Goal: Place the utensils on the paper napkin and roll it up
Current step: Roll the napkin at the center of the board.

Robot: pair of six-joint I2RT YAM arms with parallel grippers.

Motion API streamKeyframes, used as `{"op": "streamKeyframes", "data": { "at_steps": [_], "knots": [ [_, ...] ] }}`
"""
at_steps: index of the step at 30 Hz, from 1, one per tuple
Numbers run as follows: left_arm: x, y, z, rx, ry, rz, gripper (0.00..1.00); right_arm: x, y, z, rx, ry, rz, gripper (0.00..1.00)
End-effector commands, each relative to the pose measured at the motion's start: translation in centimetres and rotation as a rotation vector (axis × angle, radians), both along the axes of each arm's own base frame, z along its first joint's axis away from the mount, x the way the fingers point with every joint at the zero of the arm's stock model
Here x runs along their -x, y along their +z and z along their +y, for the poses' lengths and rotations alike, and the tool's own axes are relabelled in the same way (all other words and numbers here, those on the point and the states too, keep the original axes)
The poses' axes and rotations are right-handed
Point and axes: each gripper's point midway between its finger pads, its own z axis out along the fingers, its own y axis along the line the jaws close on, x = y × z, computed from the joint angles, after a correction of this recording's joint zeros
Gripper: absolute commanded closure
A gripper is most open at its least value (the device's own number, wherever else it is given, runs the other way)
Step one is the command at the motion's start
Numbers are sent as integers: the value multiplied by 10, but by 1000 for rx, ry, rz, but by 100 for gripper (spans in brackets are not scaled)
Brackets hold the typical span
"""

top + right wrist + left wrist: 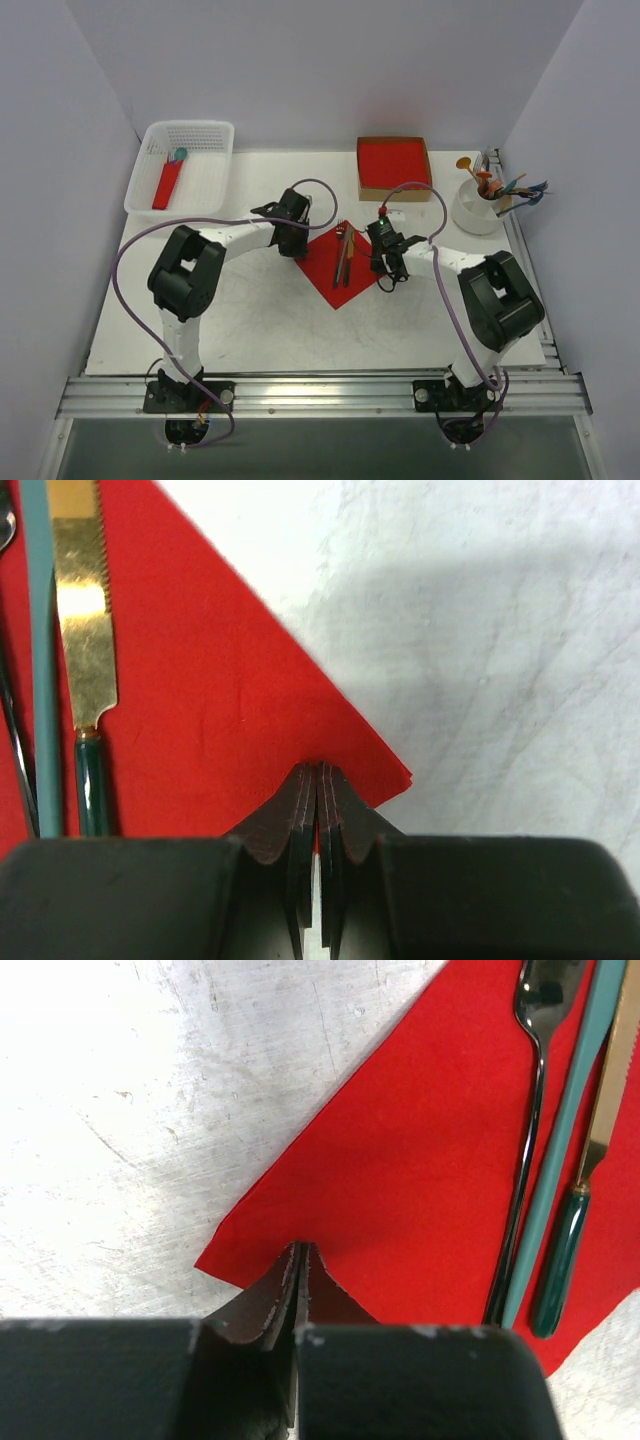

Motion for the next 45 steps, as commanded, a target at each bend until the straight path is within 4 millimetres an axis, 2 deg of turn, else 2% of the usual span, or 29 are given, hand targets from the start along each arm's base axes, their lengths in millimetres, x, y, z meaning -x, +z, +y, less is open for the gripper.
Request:
{"op": "streamKeyframes", "data": {
  "at_steps": [1, 5, 9, 12, 16, 20, 25, 28, 31, 34, 35, 39, 40, 41, 43, 44, 45],
  "knots": [
    [-8, -8, 13, -85, -9, -7, 98, 35, -11, -4, 45, 11, 73, 100],
    [-12, -11, 26, -178, -35, -14, 98, 50, -11, 9, 25, 18, 72, 100],
    [-18, -13, 33, -231, -60, -31, 98, 71, -11, 30, -6, 51, 69, 100],
    [-25, -12, 29, -226, -100, -68, 98, 85, -10, 44, -36, 53, 68, 100],
    [-33, -11, 19, -198, -153, -112, 98, 115, -18, 76, -50, 121, 80, 100],
    [-39, -9, 8, -185, -176, -137, 98, 133, -22, 99, -47, 158, 76, 100],
    [-48, -6, 3, -201, -169, -157, 98, 145, -18, 104, -28, 166, 77, 100],
    [-50, -2, 3, -195, -159, -165, 98, 145, -7, 105, -42, 170, 55, 99],
    [-52, 16, 2, -168, -115, -187, 98, 138, 15, 108, -60, 184, 1, 91],
    [-55, 45, 3, -129, -43, -221, 95, 130, 37, 113, -70, 220, -53, 84],
    [-56, 65, 1, -90, -25, -255, 94, 128, 43, 115, -75, 235, -65, 82],
    [-56, 106, 1, 50, 12, -299, 91, 122, 67, 132, -93, 333, -127, 78],
    [-56, 112, 6, 66, 27, -304, 91, 121, 73, 141, -100, 381, -147, 76],
    [-55, 120, 21, 90, 71, -310, 92, 119, 80, 148, -113, 397, -163, 73],
    [-55, 127, 37, 130, 124, -323, 92, 116, 80, 160, -106, 440, -170, 71],
    [-48, 126, 58, 147, 181, -318, 92, 112, 89, 171, -119, 450, -185, 70],
    [-51, 131, 67, 177, 213, -347, 94, 111, 79, 177, -92, 464, -168, 70]
  ]
}}
